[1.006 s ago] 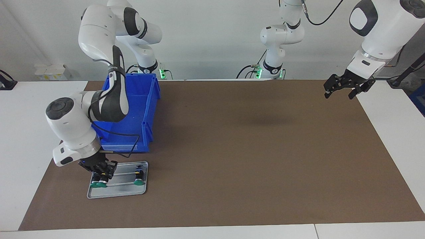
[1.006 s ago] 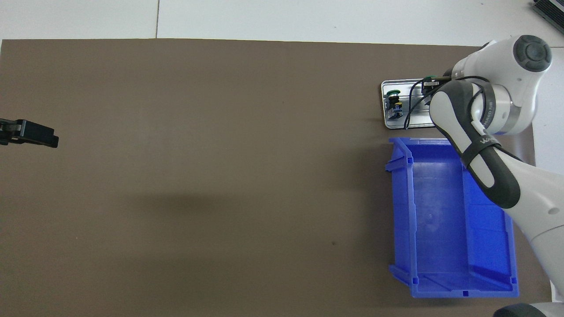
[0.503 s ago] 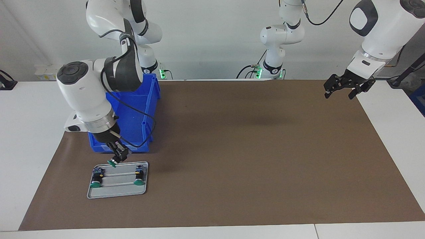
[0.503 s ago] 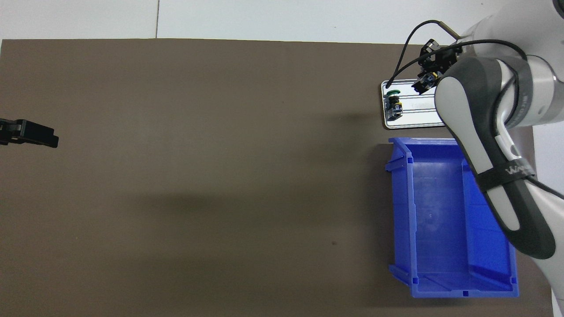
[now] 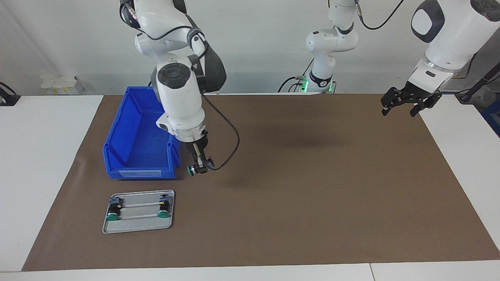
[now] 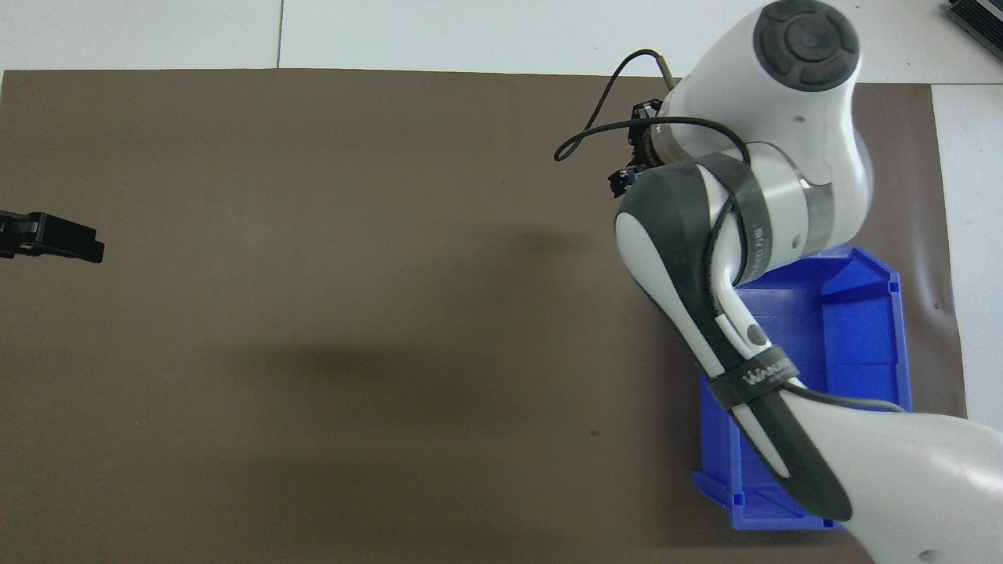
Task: Place and press button with both arms
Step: 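Lift the button with the right gripper and carry it toward table center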
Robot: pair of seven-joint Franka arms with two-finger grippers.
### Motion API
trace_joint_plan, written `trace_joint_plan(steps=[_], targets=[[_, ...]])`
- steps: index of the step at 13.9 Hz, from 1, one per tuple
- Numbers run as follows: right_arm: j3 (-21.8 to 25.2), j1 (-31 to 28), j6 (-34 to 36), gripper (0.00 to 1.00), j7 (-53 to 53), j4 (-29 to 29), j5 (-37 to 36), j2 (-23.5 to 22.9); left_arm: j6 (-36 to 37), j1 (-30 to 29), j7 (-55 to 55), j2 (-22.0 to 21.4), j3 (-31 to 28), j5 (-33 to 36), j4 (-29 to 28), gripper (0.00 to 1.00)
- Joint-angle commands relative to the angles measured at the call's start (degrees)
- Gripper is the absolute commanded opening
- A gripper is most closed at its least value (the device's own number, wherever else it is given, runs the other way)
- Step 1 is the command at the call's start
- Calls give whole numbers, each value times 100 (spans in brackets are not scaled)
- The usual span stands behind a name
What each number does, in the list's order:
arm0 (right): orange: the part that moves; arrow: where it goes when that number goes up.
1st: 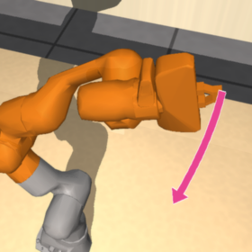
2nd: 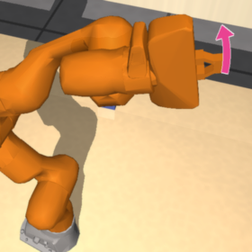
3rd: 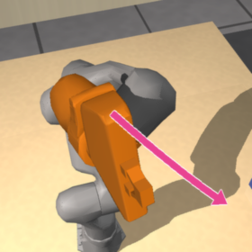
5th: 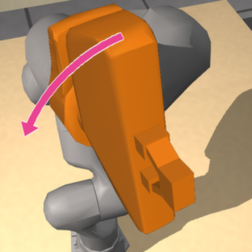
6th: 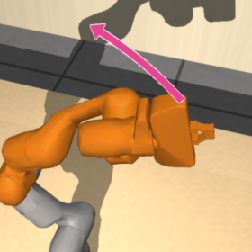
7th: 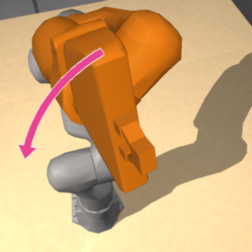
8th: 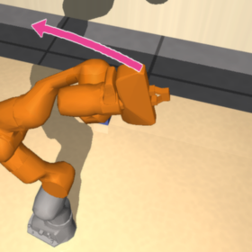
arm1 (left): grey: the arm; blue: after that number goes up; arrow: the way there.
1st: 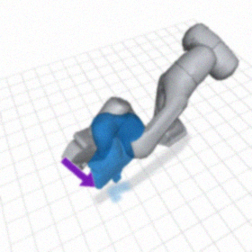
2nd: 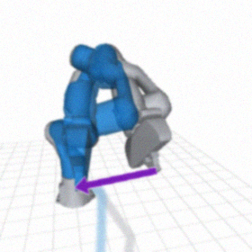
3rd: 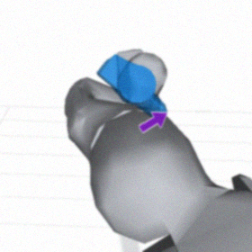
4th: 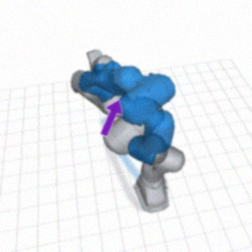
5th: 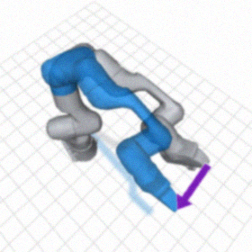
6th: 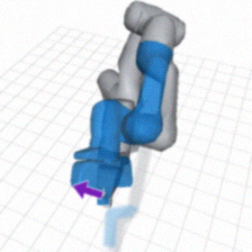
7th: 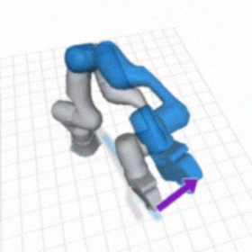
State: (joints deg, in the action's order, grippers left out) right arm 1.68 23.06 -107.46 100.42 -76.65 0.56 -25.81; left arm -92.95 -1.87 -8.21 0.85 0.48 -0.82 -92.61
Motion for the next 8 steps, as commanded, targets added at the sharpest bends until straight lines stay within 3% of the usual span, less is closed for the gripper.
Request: trace_joint_plan(steps=[1,4,8], targets=[[-88,355,-345,0,1003,-78,-109,-170,-4,-33,-14,-137,5,21,-152,100],[-88,1075,-424,0,1829,9,-467,-678,-4,-33,-14,-137,5,21,-152,100],[-88,1647,-1091,0,2744,132,-627,-1197,-4,-33,-14,-137,5,21,-152,100]])
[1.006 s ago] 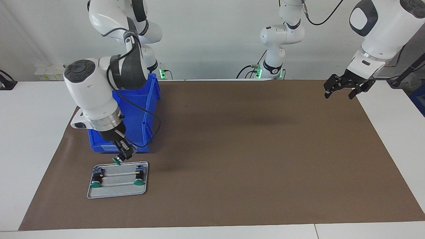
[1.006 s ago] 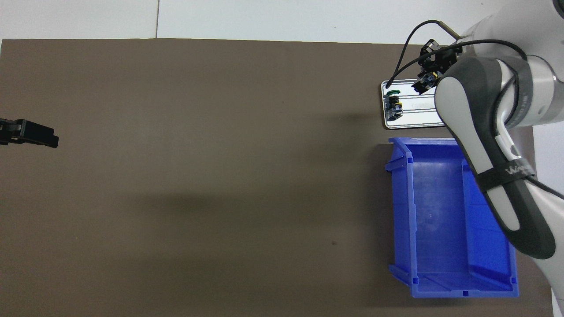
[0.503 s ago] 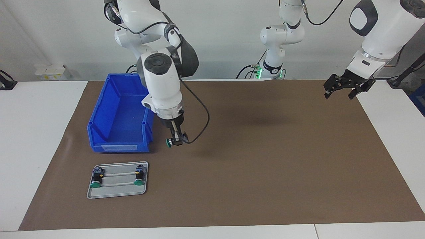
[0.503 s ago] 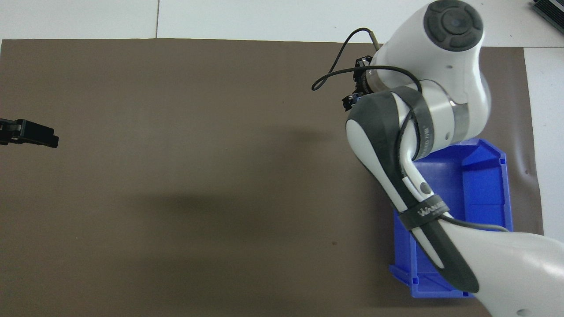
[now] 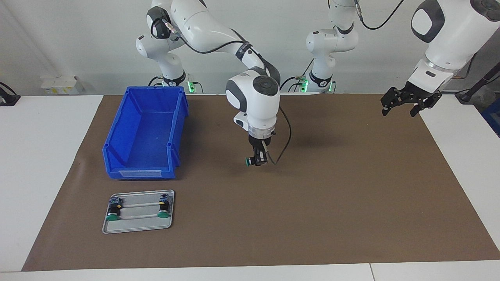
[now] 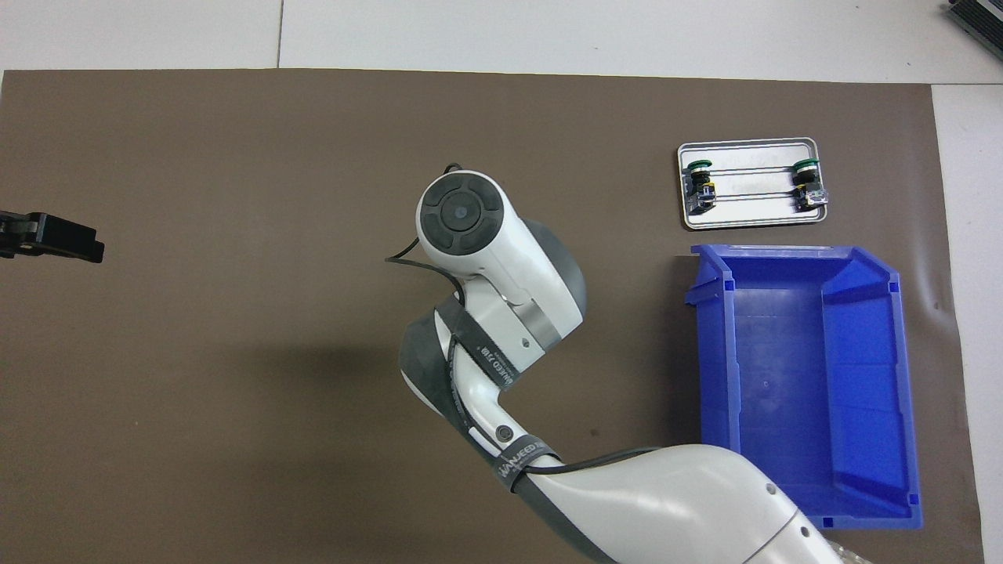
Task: Place and press button with both arms
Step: 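Lift the button with the right gripper and carry it toward table center, then set the button down on the table and open the right gripper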
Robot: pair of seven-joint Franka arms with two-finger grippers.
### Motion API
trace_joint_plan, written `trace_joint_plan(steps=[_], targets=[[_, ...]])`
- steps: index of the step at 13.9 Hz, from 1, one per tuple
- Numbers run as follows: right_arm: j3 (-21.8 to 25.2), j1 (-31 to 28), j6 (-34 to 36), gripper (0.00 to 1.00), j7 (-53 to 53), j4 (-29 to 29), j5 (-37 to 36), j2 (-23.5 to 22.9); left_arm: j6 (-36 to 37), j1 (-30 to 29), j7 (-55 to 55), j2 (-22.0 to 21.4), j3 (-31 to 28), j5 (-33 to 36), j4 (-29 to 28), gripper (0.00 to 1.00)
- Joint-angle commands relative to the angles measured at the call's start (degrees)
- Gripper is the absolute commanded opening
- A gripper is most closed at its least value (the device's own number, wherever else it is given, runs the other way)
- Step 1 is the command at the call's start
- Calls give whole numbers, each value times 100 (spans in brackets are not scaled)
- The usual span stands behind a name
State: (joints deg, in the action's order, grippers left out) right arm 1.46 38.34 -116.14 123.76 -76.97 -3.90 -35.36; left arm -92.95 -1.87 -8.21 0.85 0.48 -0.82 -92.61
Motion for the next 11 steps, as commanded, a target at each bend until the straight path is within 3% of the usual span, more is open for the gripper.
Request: trace_joint_plan(steps=[1,6,11], targets=[[-67,234,-443,0,630,174,-181,-365,-4,-33,-14,-137,5,21,-152,100],[-67,507,-1059,0,965,33,-181,-472,-4,-33,-14,-137,14,21,-152,100],[-23,815,-1095,0,1098,86,-190,-885,-56,11,-14,-137,14,21,-152,100]])
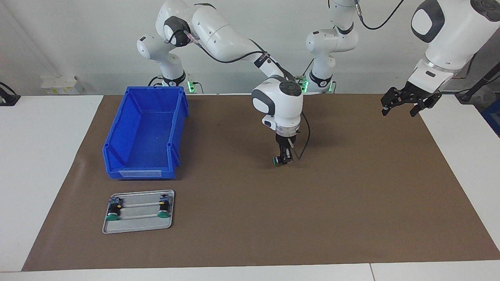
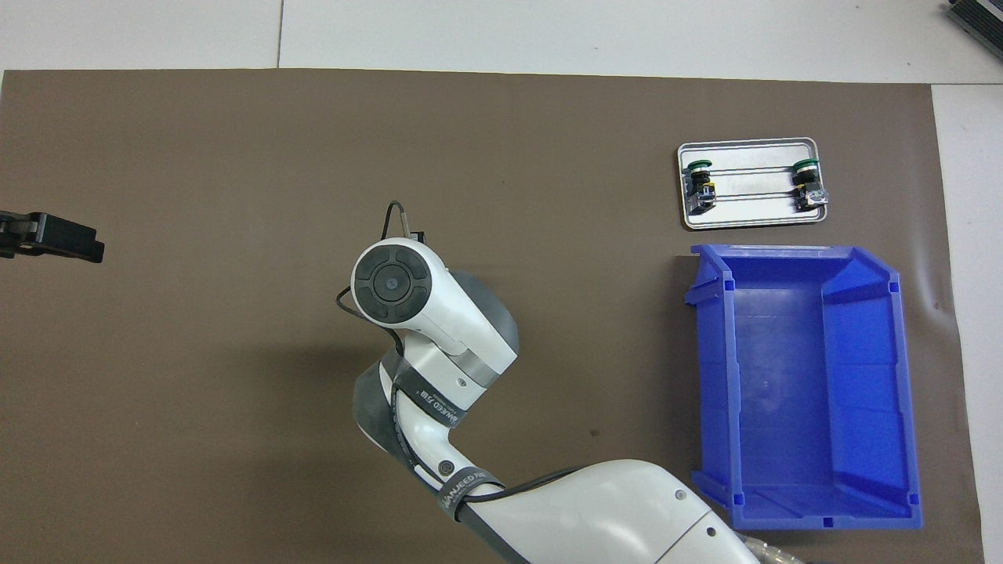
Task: Place and press button with both arms
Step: 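Set the button down on the table and open the right gripper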
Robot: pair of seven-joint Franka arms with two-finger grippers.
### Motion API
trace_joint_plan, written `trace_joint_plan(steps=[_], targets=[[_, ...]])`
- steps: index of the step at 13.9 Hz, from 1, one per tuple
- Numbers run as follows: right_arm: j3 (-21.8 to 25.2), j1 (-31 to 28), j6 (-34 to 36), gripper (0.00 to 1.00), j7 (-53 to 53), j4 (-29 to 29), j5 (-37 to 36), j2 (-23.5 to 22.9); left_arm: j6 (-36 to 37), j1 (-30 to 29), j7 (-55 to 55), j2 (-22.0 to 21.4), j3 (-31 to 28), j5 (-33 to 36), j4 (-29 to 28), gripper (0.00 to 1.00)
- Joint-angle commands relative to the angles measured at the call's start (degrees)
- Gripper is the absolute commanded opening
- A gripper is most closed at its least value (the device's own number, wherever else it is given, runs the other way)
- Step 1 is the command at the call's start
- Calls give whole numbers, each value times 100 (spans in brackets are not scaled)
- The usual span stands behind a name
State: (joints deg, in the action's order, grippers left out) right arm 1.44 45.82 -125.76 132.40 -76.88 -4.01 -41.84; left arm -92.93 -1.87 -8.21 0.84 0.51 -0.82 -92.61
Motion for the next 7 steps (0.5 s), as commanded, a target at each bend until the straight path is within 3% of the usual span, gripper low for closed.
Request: trace_joint_plan(steps=[1,3,4,5,6,7], targets=[[-21,67,-115,0,225,94,-179,-245,-76,28,-40,-137,10,21,-152,100],[-21,67,-124,0,234,94,-188,-245,-76,37,-75,-146,19,21,-161,100],[-21,67,-133,22,234,94,-188,-245,-76,46,-75,-155,28,21,-196,100],[-21,67,-159,71,225,94,-258,-237,-76,55,-101,-163,36,21,-231,100],[-39,67,-159,100,191,86,-485,-237,-84,63,-250,-172,45,12,-257,100],[-48,67,-159,100,173,94,-609,-193,-93,72,-521,-233,54,12,-353,100]])
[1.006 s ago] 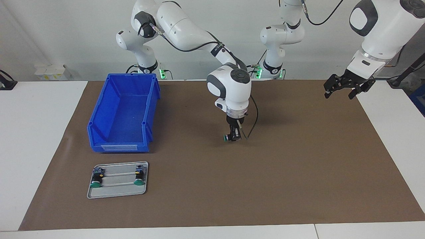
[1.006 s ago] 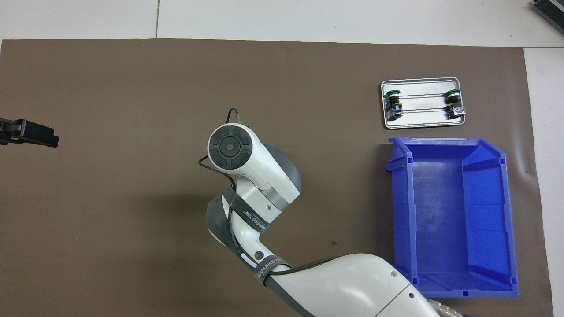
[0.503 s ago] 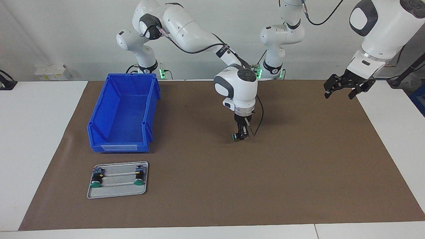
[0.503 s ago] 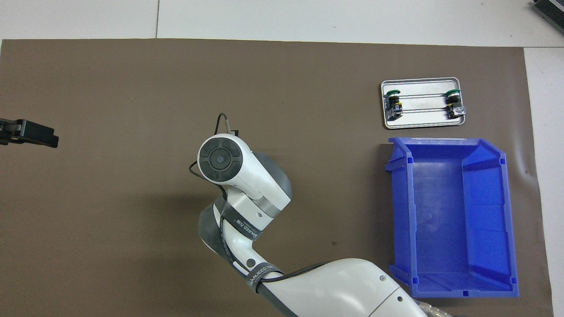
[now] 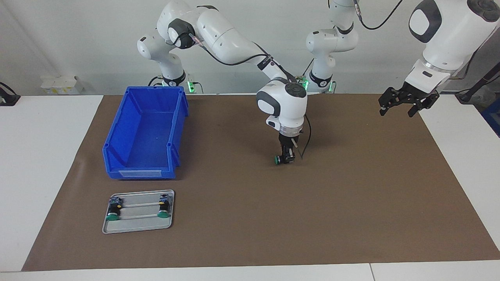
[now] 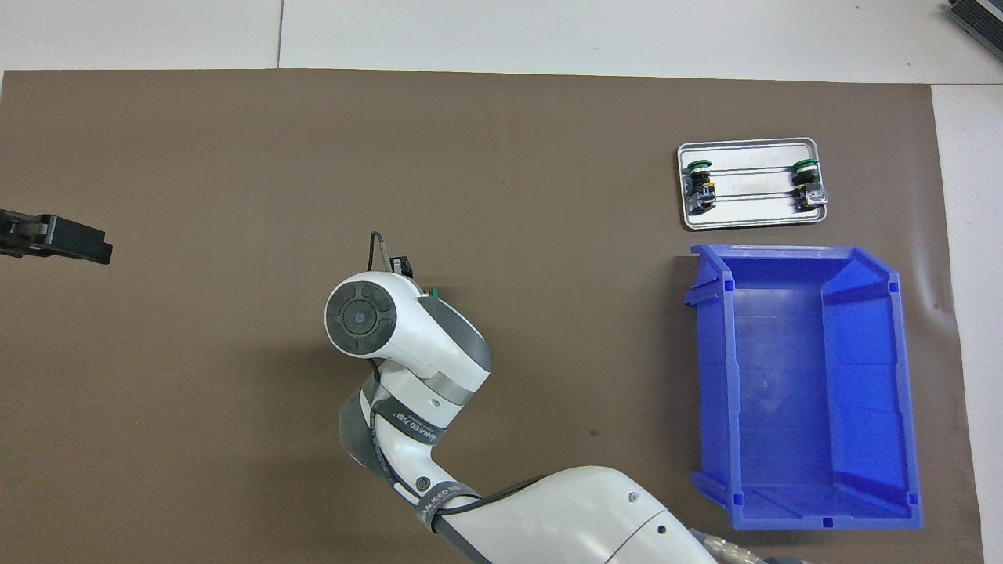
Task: Place and press button with both arms
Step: 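Set the button down on the table and open the right gripper, then withdraw the right gripper while the left gripper reaches the button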
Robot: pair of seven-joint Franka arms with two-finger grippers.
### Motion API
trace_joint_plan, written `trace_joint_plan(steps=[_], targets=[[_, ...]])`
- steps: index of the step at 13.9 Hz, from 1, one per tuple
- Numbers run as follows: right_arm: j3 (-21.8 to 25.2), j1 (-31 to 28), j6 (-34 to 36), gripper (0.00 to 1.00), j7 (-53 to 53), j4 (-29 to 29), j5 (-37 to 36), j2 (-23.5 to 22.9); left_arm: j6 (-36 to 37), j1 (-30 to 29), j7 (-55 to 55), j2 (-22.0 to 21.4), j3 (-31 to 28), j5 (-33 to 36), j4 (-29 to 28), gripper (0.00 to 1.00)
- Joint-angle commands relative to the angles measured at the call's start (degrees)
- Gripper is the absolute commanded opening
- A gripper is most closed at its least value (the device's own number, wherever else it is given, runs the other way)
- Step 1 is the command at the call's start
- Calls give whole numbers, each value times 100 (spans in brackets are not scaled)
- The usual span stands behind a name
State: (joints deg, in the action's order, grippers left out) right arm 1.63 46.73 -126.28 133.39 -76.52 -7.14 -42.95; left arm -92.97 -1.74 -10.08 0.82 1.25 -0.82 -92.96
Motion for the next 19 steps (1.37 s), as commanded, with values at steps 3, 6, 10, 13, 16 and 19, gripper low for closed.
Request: trace_joint_plan(steps=[3,6,10,13,16,19], targets=[[-75,-129,-82,100,-311,50,-262,356,-281,208,-1187,-433,-10,-23,-775,100],[-76,-461,6,100,-1172,-238,-218,1014,-756,480,-1645,-644,-2,-154,-1355,100],[-76,-1111,15,100,-3357,-1152,-209,1989,-1020,919,-2751,-653,-2,-620,-1680,100],[-76,-1850,225,100,-5483,-1620,-104,2597,-1643,1403,-3350,-548,-2,-918,-2076,100],[-76,-2517,927,100,-7119,-1690,-60,2975,-2126,1860,-3527,-312,-2,-1034,-2156,100],[-76,-3448,1428,100,-9140,-1831,379,3415,-2742,2370,-3501,22,-10,-1034,-2252,97]])
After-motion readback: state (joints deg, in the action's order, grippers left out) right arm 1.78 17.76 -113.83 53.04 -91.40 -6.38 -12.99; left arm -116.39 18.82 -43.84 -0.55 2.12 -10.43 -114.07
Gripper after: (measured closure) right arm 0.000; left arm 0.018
